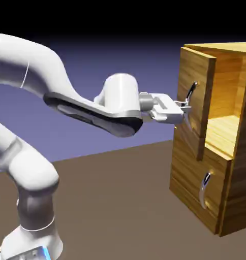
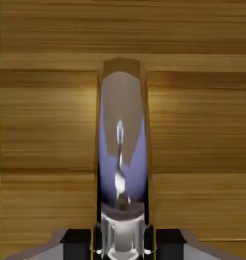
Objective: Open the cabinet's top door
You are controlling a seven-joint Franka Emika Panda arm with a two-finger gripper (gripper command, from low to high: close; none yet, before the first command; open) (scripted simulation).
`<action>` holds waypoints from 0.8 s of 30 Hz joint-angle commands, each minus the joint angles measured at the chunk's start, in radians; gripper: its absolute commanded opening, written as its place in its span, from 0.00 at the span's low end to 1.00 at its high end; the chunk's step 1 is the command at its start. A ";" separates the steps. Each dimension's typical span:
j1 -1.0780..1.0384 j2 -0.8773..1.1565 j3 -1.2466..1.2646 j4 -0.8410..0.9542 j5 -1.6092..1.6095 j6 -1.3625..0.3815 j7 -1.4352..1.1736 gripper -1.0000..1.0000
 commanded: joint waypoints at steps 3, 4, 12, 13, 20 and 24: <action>-0.044 -0.040 0.079 -0.053 0.134 -0.055 -0.073 0.00; -0.055 -0.054 0.105 -0.070 0.177 -0.075 -0.096 0.00; -0.092 -0.145 0.311 -0.170 0.525 -0.267 -0.252 0.00; -0.090 -0.152 0.337 -0.178 0.569 -0.296 -0.267 0.00; -0.058 -0.159 0.540 -0.190 0.873 -0.537 -0.343 0.00; -0.040 -0.113 0.670 -0.151 1.044 -0.707 -0.357 0.00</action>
